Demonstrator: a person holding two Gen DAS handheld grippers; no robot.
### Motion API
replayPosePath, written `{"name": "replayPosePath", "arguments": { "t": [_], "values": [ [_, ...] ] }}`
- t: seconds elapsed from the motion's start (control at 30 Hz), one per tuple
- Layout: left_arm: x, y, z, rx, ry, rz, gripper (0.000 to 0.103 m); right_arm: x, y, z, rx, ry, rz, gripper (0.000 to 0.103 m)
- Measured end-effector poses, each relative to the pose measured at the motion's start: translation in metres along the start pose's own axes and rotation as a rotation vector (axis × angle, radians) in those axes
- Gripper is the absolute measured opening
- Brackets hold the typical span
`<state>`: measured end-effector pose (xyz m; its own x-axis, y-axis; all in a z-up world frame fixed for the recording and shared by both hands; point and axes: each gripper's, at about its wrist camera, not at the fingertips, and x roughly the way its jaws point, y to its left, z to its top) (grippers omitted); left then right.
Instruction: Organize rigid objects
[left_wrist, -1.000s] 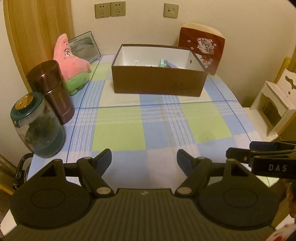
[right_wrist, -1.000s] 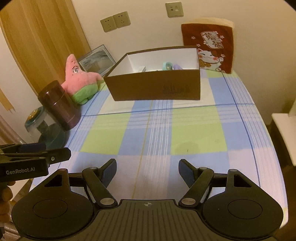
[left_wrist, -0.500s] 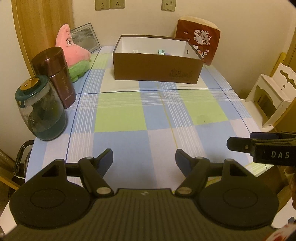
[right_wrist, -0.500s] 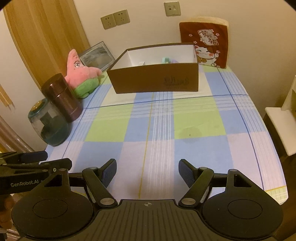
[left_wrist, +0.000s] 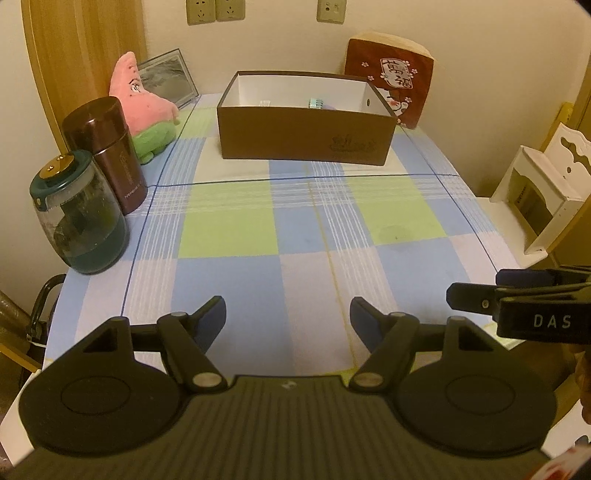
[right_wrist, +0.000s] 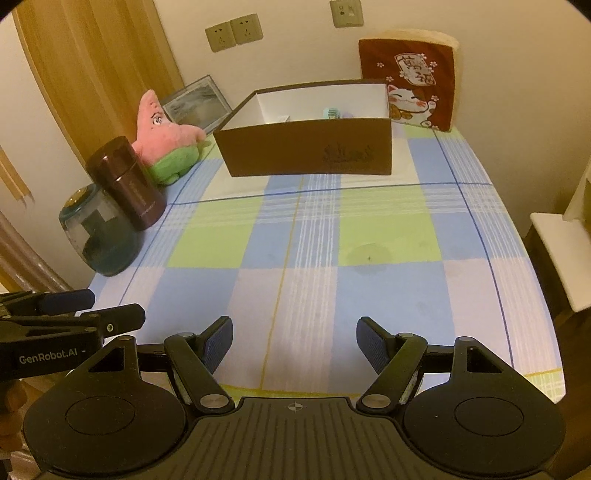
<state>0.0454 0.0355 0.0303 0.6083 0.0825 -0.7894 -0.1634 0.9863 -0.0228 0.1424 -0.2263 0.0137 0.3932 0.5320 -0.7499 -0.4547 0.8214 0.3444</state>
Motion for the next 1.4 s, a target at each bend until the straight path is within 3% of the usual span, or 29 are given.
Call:
{"name": "replayPosePath", "arguments": {
  "t": [1.4],
  "values": [
    [-0.013,-0.003,-0.012,-0.009,-0.016,0.01,0.072,-0.011,0.001,-0.014,-0.008,0.012,0.011,0.074]
  ]
}}
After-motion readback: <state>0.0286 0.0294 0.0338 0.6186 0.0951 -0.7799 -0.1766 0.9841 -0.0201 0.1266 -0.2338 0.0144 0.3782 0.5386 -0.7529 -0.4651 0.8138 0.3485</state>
